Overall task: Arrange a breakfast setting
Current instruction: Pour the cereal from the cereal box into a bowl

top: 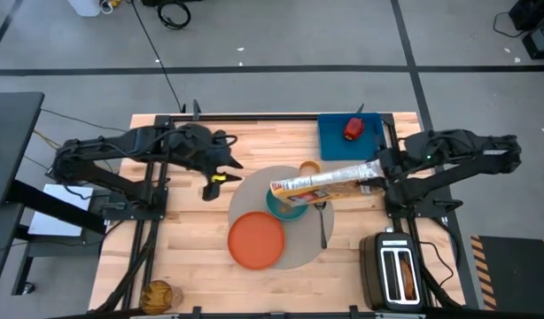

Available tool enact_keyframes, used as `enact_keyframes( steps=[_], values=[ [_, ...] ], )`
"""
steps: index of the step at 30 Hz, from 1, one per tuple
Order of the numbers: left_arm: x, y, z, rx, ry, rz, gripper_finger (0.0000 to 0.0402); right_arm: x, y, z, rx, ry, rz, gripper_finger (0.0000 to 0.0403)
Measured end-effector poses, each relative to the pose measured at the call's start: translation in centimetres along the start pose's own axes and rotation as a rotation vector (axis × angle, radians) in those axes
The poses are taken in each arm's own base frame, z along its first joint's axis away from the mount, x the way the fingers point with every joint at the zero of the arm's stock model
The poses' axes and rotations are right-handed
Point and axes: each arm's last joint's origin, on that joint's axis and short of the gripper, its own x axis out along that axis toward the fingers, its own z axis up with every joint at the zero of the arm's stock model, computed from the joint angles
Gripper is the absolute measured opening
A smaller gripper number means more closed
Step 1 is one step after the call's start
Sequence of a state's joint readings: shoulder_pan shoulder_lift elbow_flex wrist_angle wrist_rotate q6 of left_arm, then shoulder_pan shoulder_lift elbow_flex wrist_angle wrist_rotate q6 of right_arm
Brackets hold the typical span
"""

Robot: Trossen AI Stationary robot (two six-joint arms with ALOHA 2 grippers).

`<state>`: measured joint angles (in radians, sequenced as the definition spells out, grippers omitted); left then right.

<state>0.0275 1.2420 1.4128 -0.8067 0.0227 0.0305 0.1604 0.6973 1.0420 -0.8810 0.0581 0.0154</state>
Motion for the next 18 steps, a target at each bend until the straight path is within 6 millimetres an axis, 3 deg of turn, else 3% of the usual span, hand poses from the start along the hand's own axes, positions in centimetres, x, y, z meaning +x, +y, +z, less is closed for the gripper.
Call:
enact_keyframes(
  steps=[5, 18],
  values=[
    [1.2, 1.1, -0.6, -0.023, 0.092, 0.031, 0.0160, 0.2, 0.1, 1.0, -0.021, 0.007, 0.013, 0.0172],
    [1.2, 2.5, -0.9, -0.026, 0.114, 0.077, 0.0160, 1.1, 0.0, 3.0, -0.046, 0.106, -0.025, 0.0172]
  ],
)
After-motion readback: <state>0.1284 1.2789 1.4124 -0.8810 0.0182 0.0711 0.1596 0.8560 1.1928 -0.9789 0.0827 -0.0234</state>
